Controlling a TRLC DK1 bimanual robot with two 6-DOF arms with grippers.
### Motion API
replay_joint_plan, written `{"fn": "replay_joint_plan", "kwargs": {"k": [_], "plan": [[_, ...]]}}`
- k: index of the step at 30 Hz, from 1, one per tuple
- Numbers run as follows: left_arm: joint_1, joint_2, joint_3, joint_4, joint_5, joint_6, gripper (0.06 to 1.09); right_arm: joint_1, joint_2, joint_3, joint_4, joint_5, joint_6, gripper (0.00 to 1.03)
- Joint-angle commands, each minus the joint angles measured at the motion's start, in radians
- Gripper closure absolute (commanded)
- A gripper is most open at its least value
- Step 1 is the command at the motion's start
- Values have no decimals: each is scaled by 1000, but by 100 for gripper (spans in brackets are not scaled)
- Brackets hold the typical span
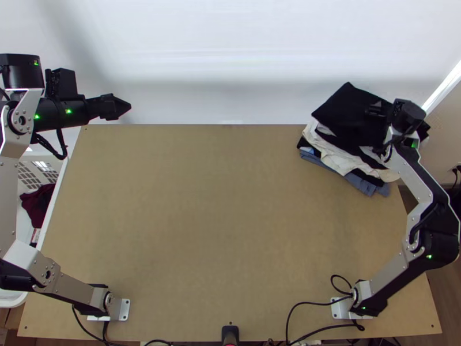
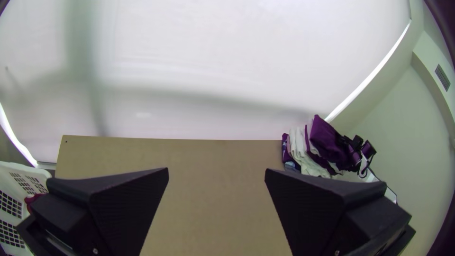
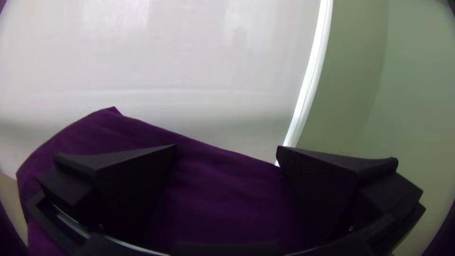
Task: Fold the t-shirt
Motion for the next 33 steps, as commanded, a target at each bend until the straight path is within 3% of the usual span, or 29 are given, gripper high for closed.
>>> {"fn": "replay_joint_plan", "kwargs": {"k": [1,7,22,33], "plan": [[2,-7,30,-11,0,9,10,-15,56,-62,66,33,6,5],[-7,-7,35,-11,0,4,10,-45,120,-68,107,48,18,5],[-15,-9,37,-5,0,-11,10,-91,-99,113,61,74,67,5],[2,-40,66,6,-1,-16,10,-147,106,71,15,76,99,5]]}}
